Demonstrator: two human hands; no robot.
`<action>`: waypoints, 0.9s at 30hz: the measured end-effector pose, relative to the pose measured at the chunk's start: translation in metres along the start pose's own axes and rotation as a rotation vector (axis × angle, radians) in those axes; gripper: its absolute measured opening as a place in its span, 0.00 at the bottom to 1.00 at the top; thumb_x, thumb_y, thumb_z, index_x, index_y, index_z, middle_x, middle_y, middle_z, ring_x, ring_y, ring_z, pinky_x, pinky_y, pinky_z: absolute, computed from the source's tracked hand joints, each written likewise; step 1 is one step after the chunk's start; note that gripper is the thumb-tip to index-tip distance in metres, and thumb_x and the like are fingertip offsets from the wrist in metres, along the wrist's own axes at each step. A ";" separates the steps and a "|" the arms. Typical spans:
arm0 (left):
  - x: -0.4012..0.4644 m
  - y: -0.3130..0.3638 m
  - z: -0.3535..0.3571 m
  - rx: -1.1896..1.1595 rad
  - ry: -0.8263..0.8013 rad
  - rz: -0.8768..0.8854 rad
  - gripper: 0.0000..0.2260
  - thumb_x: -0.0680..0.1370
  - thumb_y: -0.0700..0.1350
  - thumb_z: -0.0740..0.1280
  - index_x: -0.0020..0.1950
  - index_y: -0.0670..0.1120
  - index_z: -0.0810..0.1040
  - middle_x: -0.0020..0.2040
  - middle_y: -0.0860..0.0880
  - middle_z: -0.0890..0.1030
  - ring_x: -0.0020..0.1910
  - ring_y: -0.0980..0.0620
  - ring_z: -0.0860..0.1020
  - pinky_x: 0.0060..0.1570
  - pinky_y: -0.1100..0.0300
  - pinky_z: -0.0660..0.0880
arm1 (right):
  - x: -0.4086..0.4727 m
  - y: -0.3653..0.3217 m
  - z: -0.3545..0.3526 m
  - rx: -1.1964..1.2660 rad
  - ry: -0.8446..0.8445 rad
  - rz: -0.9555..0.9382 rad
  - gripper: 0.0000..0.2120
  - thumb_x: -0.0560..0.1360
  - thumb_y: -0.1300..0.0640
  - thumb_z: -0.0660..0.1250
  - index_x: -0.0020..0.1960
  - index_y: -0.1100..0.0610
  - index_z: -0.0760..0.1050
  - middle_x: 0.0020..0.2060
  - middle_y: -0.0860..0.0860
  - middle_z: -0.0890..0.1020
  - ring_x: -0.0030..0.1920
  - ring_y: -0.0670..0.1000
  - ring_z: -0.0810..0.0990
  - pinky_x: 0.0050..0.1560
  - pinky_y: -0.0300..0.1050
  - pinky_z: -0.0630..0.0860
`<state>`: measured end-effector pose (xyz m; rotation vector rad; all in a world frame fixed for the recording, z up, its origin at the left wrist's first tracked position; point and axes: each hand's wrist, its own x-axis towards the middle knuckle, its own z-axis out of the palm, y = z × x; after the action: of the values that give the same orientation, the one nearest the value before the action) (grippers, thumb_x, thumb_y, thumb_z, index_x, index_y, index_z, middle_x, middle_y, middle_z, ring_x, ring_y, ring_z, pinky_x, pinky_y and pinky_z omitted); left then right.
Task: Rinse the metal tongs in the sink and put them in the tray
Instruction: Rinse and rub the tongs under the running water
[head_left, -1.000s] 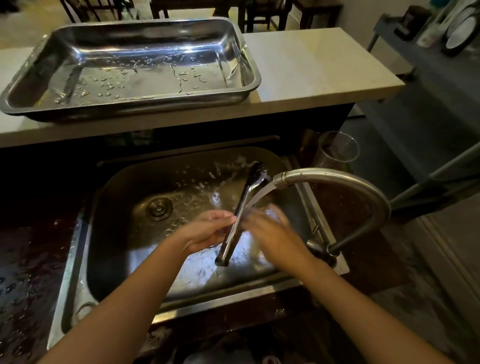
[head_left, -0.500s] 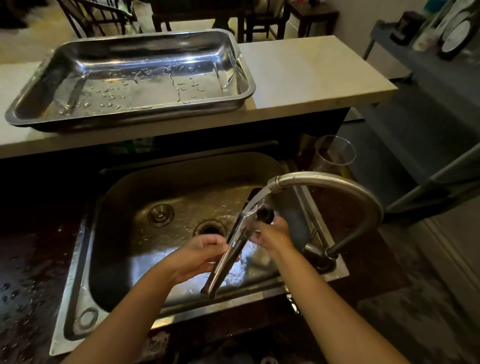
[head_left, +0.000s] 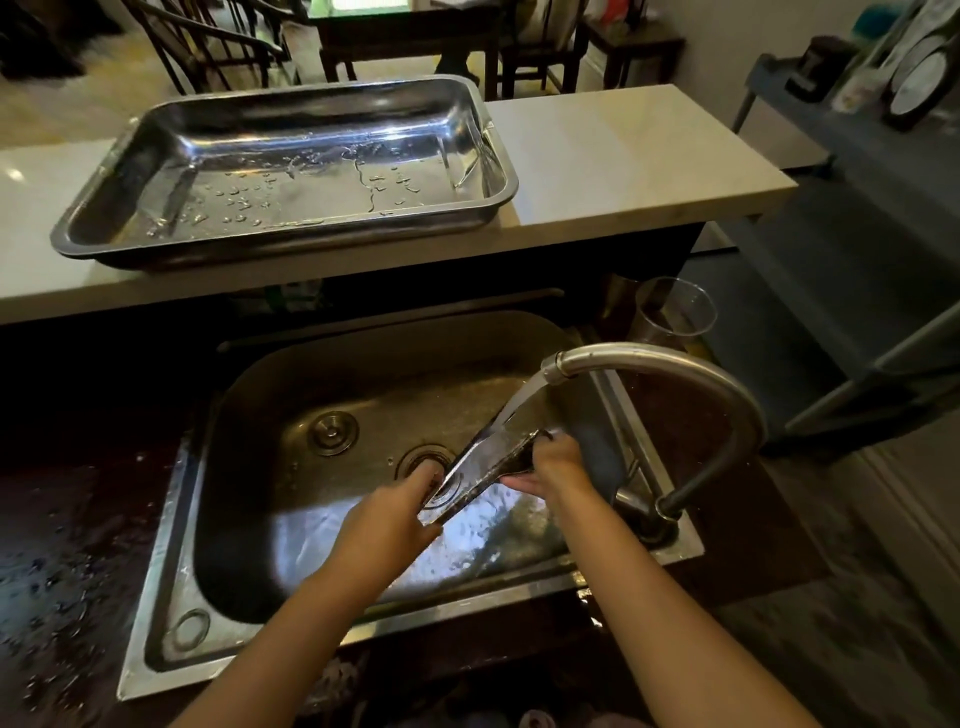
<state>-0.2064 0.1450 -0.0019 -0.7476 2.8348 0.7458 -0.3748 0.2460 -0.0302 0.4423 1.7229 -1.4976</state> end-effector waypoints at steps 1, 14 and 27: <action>-0.002 0.001 0.002 0.062 0.033 0.019 0.20 0.72 0.45 0.69 0.61 0.53 0.65 0.55 0.48 0.81 0.47 0.45 0.81 0.43 0.51 0.78 | 0.000 -0.001 -0.001 0.026 -0.007 0.005 0.12 0.81 0.61 0.53 0.62 0.59 0.67 0.61 0.64 0.76 0.45 0.63 0.81 0.30 0.50 0.80; -0.005 -0.011 0.020 -0.283 0.018 0.022 0.04 0.77 0.41 0.63 0.43 0.44 0.75 0.36 0.50 0.77 0.34 0.53 0.75 0.34 0.59 0.71 | -0.020 -0.014 -0.017 -0.110 -0.170 -0.014 0.14 0.79 0.46 0.55 0.56 0.56 0.66 0.36 0.56 0.80 0.28 0.54 0.83 0.26 0.41 0.80; -0.019 0.004 0.002 -1.418 -0.391 -0.308 0.06 0.79 0.39 0.57 0.49 0.39 0.72 0.57 0.40 0.82 0.49 0.44 0.83 0.36 0.61 0.81 | -0.007 0.024 0.001 0.079 -0.221 -0.151 0.20 0.71 0.70 0.67 0.58 0.53 0.68 0.47 0.57 0.81 0.40 0.54 0.83 0.29 0.41 0.81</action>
<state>-0.1920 0.1568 0.0028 -0.9091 1.4322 2.4414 -0.3533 0.2521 -0.0405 0.1815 1.5549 -1.6601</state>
